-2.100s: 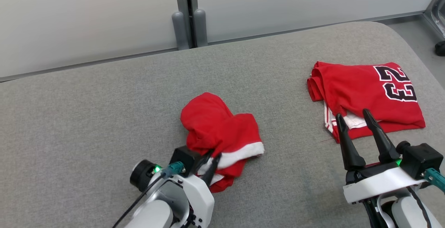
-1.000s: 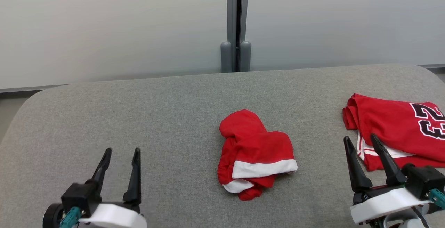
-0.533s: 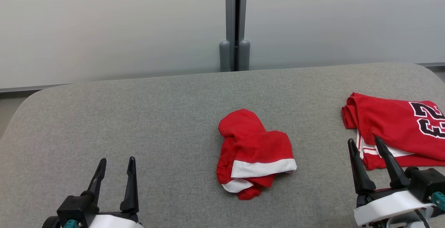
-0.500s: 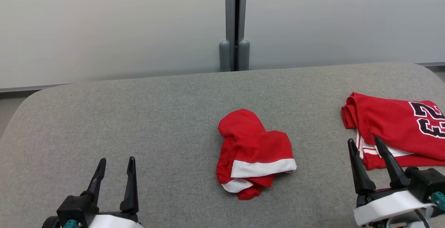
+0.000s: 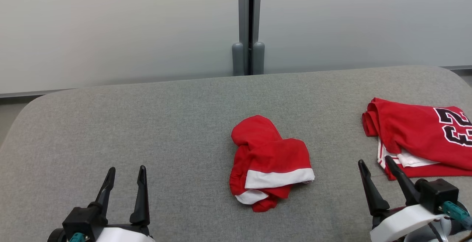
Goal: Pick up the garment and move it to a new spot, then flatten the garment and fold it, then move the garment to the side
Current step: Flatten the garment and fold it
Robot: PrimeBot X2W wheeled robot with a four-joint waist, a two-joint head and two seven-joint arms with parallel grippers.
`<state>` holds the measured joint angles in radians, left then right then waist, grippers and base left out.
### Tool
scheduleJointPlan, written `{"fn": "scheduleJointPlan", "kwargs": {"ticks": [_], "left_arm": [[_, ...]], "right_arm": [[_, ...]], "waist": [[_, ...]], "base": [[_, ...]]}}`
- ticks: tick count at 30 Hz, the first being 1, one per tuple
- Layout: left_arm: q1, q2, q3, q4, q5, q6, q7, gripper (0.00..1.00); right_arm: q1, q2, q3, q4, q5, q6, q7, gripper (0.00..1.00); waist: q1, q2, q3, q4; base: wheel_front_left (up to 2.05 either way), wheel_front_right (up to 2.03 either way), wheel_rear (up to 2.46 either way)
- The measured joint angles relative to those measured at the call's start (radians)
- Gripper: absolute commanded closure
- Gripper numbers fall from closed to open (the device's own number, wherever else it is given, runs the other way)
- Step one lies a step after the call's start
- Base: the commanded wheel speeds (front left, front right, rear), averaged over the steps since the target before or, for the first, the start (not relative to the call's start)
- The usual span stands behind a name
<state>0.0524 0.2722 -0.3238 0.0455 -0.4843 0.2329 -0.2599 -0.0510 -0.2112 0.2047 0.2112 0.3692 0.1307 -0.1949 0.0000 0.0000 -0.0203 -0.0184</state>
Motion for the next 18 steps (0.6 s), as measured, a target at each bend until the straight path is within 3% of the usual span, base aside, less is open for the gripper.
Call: {"fn": "scheduleJointPlan", "kwargs": {"ticks": [11, 18], "left_arm": [[-0.016, -0.002, -0.016, -0.012, -0.008, -0.007, 0.01, 0.0], [-0.033, -0.008, -0.02, -0.011, -0.009, -0.009, 0.012, 0.0]], "right_arm": [[-0.093, -0.022, 0.159, 0.19, -0.013, 0.0, 0.212, 0.0], [-0.167, -0.023, 0.163, 0.299, -0.053, 0.0, 0.276, 0.0]], "waist": [[0.0, 0.0, 0.017, 0.079], [0.0, 0.0, 0.044, 0.136]], "base": [[0.0, 0.0, 0.0], [0.0, 0.0, 0.0]]}}
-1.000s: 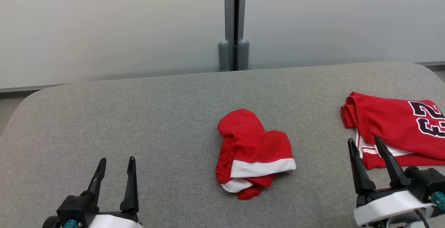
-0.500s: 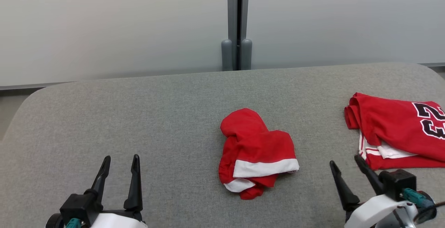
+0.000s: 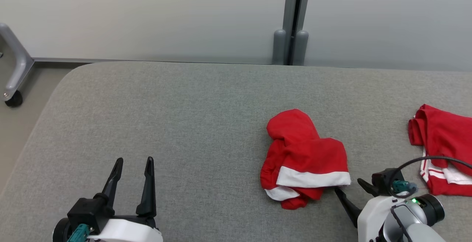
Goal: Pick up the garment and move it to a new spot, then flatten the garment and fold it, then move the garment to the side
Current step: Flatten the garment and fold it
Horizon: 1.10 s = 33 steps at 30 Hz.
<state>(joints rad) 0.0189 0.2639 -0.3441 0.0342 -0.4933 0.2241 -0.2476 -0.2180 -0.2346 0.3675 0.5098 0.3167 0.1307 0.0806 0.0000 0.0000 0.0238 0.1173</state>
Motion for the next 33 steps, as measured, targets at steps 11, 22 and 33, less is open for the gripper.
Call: {"fn": "scheduleJointPlan", "kwargs": {"ticks": [11, 22, 33], "left_arm": [[-0.022, -0.011, -0.001, 0.017, 0.0, -0.009, -0.005, 0.0], [-0.014, -0.005, 0.002, 0.033, -0.009, -0.012, -0.008, 0.0], [-0.005, -0.004, -0.01, 0.042, -0.015, -0.014, -0.006, 0.0]], "right_arm": [[-0.082, 0.014, -0.024, 0.116, -0.044, 0.0, 0.018, 1.0], [-0.072, 0.0, -0.156, 0.042, -0.157, 0.0, -0.003, 1.0], [0.123, -0.022, -0.255, -0.126, -0.191, 0.0, 0.11, 1.0]], "waist": [[0.0, 0.0, 0.038, 0.057], [0.0, 0.0, 0.011, -0.015], [0.0, 0.0, -0.023, -0.117]], "base": [[0.0, 0.0, 0.0], [0.0, 0.0, 0.0], [0.0, 0.0, 0.0]]}}
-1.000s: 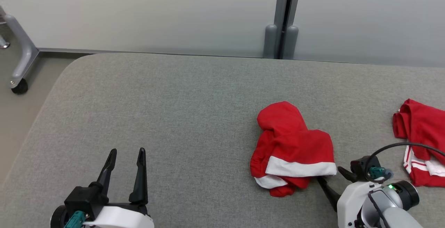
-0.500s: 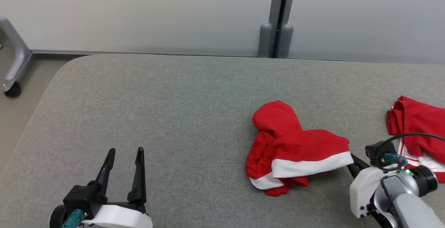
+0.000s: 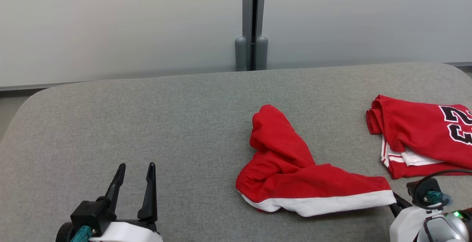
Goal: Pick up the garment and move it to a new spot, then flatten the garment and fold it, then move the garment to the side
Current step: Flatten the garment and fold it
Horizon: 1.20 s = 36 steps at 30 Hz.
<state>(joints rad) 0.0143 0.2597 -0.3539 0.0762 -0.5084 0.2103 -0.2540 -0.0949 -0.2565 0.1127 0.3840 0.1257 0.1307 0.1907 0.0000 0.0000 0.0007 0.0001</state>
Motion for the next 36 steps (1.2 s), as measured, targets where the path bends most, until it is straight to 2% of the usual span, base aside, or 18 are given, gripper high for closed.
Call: {"fn": "scheduleJointPlan", "kwargs": {"ticks": [1, 2, 3, 6, 12, 19, 24, 30, 36], "left_arm": [[0.0, 0.0, -0.001, 0.001, -0.001, -0.002, 0.0, 0.0], [0.0, 0.0, -0.001, 0.001, -0.001, -0.002, 0.0, 0.0], [-0.001, 0.0, -0.001, 0.001, -0.002, -0.003, 0.001, 0.0], [-0.001, 0.006, 0.0, 0.004, -0.003, -0.004, 0.002, 0.0], [-0.001, 0.017, 0.014, 0.003, -0.007, -0.002, 0.001, 0.0], [0.001, 0.034, 0.029, -0.008, -0.013, 0.004, 0.001, 0.0], [0.002, 0.04, 0.03, -0.021, -0.013, 0.011, 0.005, 0.0], [0.003, 0.041, 0.025, -0.031, -0.013, 0.014, 0.007, 0.0], [0.003, 0.031, 0.012, -0.03, -0.013, 0.011, 0.006, 0.0]], "right_arm": [[0.009, 0.007, -0.001, -0.004, 0.003, 0.0, 0.002, 1.0], [0.015, 0.012, 0.001, -0.006, 0.003, 0.0, 0.003, 0.7], [0.02, 0.018, 0.002, -0.007, 0.003, 0.0, 0.005, 0.02], [0.023, 0.03, 0.024, -0.017, 0.014, 0.0, 0.017, 0.0], [0.039, -0.007, -0.01, -0.1, 0.023, 0.0, 0.038, 0.0], [0.077, -0.007, -0.096, -0.305, 0.054, 0.0, 0.062, 0.0], [0.091, 0.017, -0.168, -0.44, 0.051, 0.0, 0.059, 0.0], [0.086, 0.098, -0.196, -0.495, 0.078, 0.0, -0.101, 0.0], [0.084, 0.153, -0.198, -0.408, 0.121, 0.0, -0.259, 0.0]], "waist": [[-0.0001, 0.0, 0.0, -0.004], [0.0, 0.0, 0.001, -0.007], [0.0, 0.0, 0.002, -0.009], [0.0, 0.0001, 0.006, -0.015], [0.0, 0.0001, -0.002, -0.019], [0.0, 0.0001, -0.012, -0.019], [0.0, 0.0, -0.015, -0.014], [0.0, 0.0, -0.011, -0.006], [0.0, 0.0, -0.011, 0.002]], "base": [[0.0, 0.0, 0.0], [0.0, 0.0, 0.0], [0.0, 0.0, 0.0], [0.0, 0.0, 0.0], [0.0, 0.0, 0.0], [0.0, 0.0, 0.0], [0.0, 0.0, 0.0], [0.0, 0.0, 0.0], [0.0, 0.0, 0.0]]}}
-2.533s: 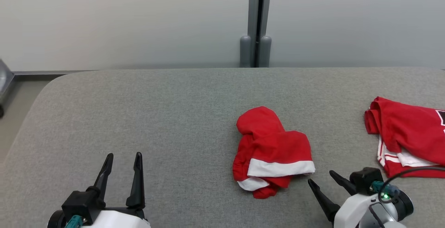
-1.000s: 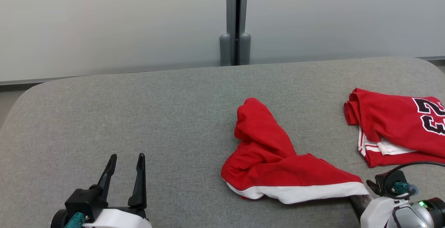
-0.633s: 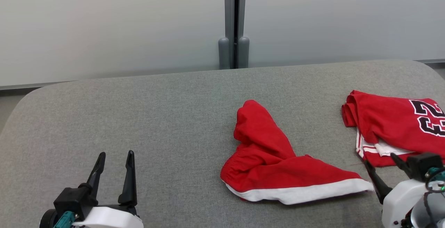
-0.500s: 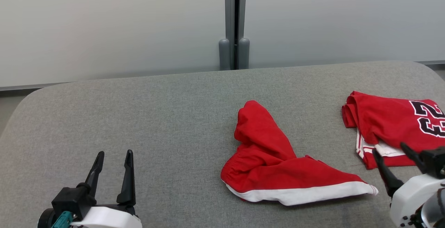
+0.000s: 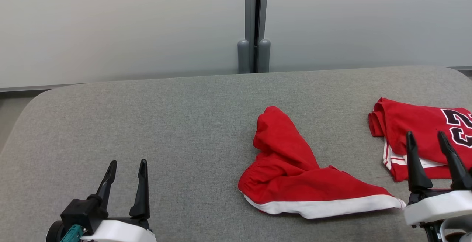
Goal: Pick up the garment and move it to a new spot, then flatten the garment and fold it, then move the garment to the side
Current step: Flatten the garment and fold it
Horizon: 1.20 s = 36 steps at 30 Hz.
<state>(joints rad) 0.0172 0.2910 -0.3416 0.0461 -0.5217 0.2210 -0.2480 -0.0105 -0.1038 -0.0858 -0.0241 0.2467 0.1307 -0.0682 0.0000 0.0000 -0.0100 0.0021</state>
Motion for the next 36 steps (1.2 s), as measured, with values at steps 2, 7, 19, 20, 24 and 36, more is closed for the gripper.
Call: {"fn": "scheduleJointPlan", "kwargs": {"ticks": [2, 7, 19, 20, 24, 36], "left_arm": [[0.0, -0.002, -0.002, 0.002, 0.0, -0.001, 0.0, 0.0], [-0.001, -0.003, -0.003, 0.004, 0.0, -0.002, -0.001, 0.0], [-0.021, 0.005, -0.066, 0.018, -0.024, -0.075, 0.074, 0.0], [-0.032, 0.008, -0.08, 0.027, -0.025, -0.088, 0.103, 0.0], [-0.106, 0.021, -0.141, 0.067, -0.034, -0.151, 0.219, 0.0], [-0.306, 0.026, -0.333, 0.252, -0.043, -0.336, 0.423, 0.0]], "right_arm": [[0.0, 0.003, 0.002, 0.034, 0.002, 0.0, -0.024, 0.0], [-0.012, 0.003, 0.012, 0.076, 0.01, 0.0, -0.044, 0.0], [-0.042, -0.02, 0.052, 0.107, 0.01, 0.0, -0.044, 0.0], [-0.045, -0.023, 0.056, 0.107, 0.01, 0.0, -0.042, 0.0], [-0.065, -0.036, 0.064, 0.106, 0.01, 0.0, -0.037, 0.0], [-0.131, -0.047, 0.09, 0.119, 0.024, 0.0, -0.056, 0.0]], "waist": [[0.0, 0.0, -0.001, 0.002], [0.0, 0.0, -0.003, 0.0], [0.0, 0.0, 0.001, -0.022], [0.0, 0.0, 0.005, -0.027], [0.0, 0.0, 0.036, -0.047], [0.0, 0.0, 0.137, -0.151]], "base": [[0.0, 0.0, 0.0], [0.0, 0.0, 0.0], [0.0, 0.0, 0.0], [0.0, 0.0, 0.0], [0.0, 0.0, 0.0], [0.0, 0.0, 0.0]]}}
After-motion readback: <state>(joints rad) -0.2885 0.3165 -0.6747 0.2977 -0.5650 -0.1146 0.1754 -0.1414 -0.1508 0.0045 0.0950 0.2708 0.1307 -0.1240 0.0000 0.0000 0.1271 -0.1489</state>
